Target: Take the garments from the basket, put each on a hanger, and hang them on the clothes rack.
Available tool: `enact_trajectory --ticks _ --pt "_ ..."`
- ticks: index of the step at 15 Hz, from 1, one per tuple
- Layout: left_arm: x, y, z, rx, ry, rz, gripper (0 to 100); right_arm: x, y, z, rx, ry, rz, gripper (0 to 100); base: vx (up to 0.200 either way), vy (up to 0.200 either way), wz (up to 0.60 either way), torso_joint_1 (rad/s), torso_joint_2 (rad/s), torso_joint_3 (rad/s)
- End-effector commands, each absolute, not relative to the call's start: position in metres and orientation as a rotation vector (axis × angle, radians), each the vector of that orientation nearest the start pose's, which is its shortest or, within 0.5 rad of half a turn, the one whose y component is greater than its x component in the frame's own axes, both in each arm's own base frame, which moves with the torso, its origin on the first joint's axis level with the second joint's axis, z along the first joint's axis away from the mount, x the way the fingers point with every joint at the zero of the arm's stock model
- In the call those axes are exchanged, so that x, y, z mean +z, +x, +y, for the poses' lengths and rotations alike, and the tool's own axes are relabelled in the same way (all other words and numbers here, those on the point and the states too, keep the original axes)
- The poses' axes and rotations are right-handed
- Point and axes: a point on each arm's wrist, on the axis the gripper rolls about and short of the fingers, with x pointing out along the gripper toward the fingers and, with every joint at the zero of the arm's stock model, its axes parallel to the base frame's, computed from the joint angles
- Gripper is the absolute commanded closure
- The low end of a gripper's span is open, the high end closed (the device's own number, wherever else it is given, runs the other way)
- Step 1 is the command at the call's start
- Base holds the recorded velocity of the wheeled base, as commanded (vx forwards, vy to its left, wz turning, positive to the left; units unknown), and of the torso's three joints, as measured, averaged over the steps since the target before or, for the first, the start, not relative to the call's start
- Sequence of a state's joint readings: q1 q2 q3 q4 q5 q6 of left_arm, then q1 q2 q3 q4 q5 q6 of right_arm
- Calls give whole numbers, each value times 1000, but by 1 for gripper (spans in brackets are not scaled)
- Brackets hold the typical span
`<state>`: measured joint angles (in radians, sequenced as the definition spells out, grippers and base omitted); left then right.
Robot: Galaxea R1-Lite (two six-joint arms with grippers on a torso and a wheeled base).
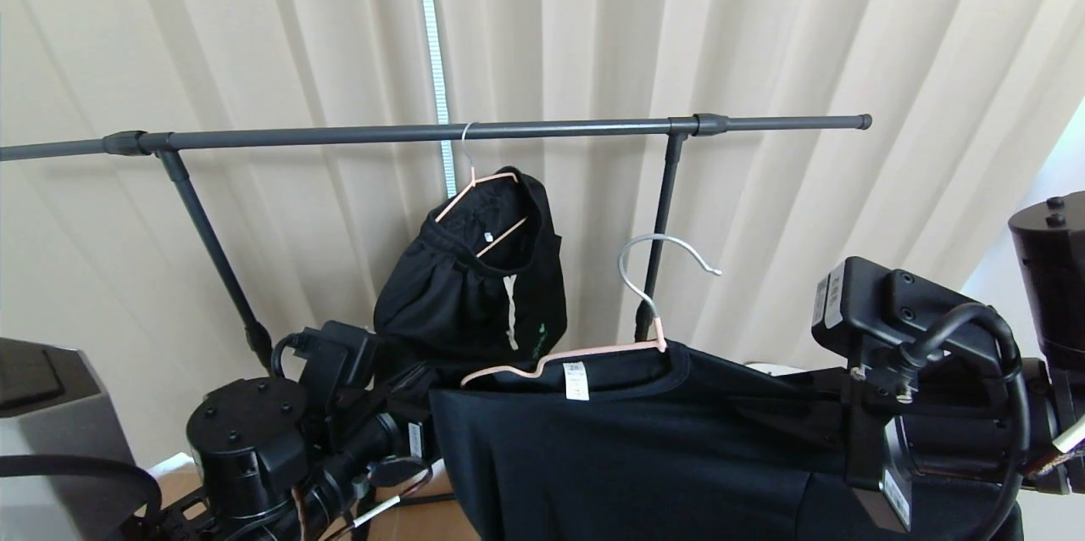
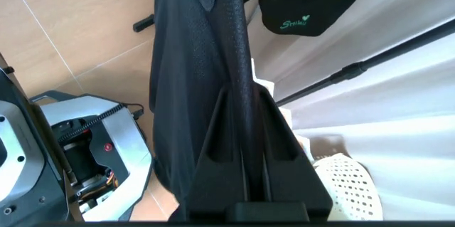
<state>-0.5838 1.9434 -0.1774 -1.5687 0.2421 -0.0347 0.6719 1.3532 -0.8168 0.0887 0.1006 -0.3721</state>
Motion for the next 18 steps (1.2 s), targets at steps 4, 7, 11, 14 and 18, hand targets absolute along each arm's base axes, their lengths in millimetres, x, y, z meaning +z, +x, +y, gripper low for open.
enact_trajectory --ticks 4,7,11,14,18 --pt "96 195 -137 -406 10 106 100 201 168 138 868 -528 504 100 0 0 0 0 0 0" --pt "105 181 -141 -457 0 79 100 191 177 146 865 -504 463 100 0 0 0 0 0 0" --pt "107 172 -145 -500 -3 71 100 184 176 152 888 -497 439 100 0 0 0 0 0 0" --pt "107 170 -148 -512 -2 71 100 180 172 156 1040 -431 451 100 0 0 0 0 0 0" --pt "116 165 -148 -529 -20 37 100 171 177 161 1079 -416 471 100 0 0 0 0 0 0"
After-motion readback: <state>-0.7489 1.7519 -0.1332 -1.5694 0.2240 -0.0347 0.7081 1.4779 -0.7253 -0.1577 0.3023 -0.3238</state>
